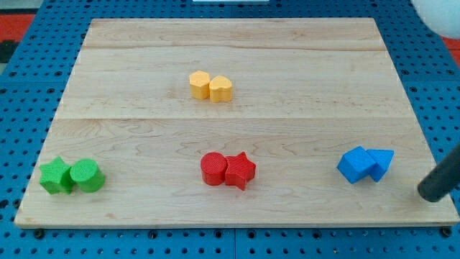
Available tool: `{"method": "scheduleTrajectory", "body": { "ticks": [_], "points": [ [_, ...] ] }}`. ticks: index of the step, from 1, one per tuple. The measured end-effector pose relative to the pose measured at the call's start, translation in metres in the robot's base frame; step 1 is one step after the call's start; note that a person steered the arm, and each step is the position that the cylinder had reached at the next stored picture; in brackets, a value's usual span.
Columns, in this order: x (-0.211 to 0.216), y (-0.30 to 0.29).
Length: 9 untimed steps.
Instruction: Separate blue cube and blue triangle
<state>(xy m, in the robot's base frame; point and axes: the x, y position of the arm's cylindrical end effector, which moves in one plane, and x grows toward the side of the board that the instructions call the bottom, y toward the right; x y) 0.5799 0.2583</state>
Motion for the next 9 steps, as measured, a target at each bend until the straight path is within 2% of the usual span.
{"method": "scheduleTrajectory", "body": {
  "ticks": [2, 3, 5, 6, 7, 8, 9],
  "points": [
    [-0.046, -0.027],
    [-0.050, -0.042],
    [-0.116, -0.076],
    [-0.120, -0.063],
    [-0.094, -0.020],
    [-0.061, -0.026],
    [-0.056, -0.071]
  ]
}}
